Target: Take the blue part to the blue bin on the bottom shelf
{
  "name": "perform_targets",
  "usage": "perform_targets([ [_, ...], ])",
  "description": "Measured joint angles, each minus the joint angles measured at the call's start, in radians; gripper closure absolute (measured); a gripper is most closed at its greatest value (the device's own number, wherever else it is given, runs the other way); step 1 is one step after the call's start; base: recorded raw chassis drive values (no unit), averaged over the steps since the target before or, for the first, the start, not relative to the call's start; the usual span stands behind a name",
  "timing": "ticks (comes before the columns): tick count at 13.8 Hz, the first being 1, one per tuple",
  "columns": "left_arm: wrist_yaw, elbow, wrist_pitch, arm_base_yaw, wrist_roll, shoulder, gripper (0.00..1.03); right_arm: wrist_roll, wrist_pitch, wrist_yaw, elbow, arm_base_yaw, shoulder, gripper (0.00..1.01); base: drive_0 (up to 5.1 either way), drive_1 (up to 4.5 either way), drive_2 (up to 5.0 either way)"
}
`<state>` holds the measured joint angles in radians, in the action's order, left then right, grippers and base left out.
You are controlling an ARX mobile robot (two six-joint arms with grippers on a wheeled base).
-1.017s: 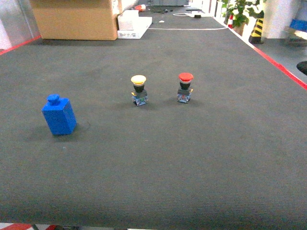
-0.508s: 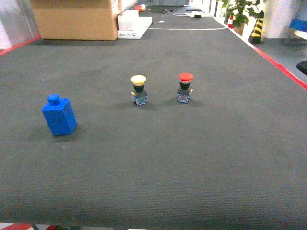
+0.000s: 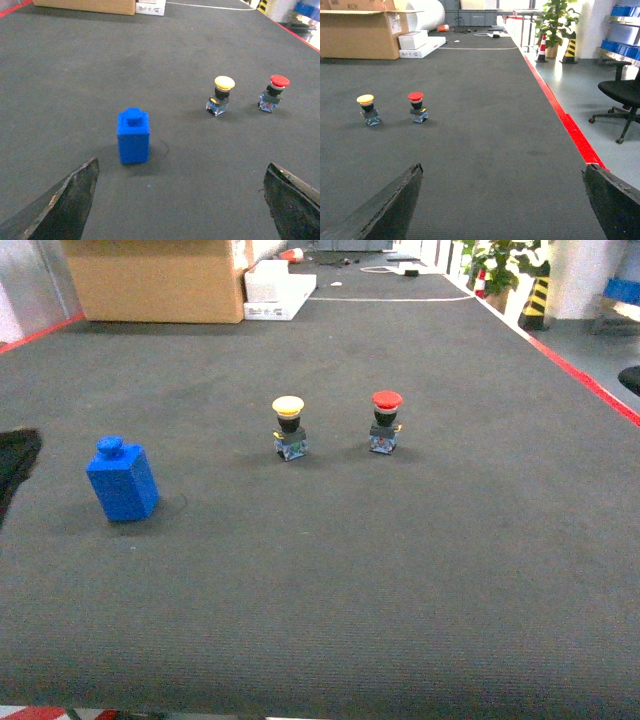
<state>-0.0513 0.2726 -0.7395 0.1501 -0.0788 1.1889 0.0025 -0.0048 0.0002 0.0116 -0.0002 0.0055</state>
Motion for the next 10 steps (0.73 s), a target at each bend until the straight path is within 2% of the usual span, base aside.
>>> perform_targets([
  [1,-0.019,0.089,-0.080,0.013,0.004,0.210,0.05,0.000,0.000,0.000,0.000,0.000,0.000,0.03,0.0,0.00,0.0],
  [4,-0.069,0.207,-0.119,0.002,0.024,0.523,0.05,0.000,0.000,0.000,0.000,0.000,0.000,0.03,0.0,0.00,0.0],
  [7,-0.072,0.301,-0.122,-0.027,0.025,0.634,0.05,0.000,0.000,0.000,0.000,0.000,0.000,0.03,0.0,0.00,0.0],
  [10,-0.074,0.407,-0.074,-0.031,0.020,0.747,0.05,0.000,0.000,0.000,0.000,0.000,0.000,0.03,0.0,0.00,0.0],
])
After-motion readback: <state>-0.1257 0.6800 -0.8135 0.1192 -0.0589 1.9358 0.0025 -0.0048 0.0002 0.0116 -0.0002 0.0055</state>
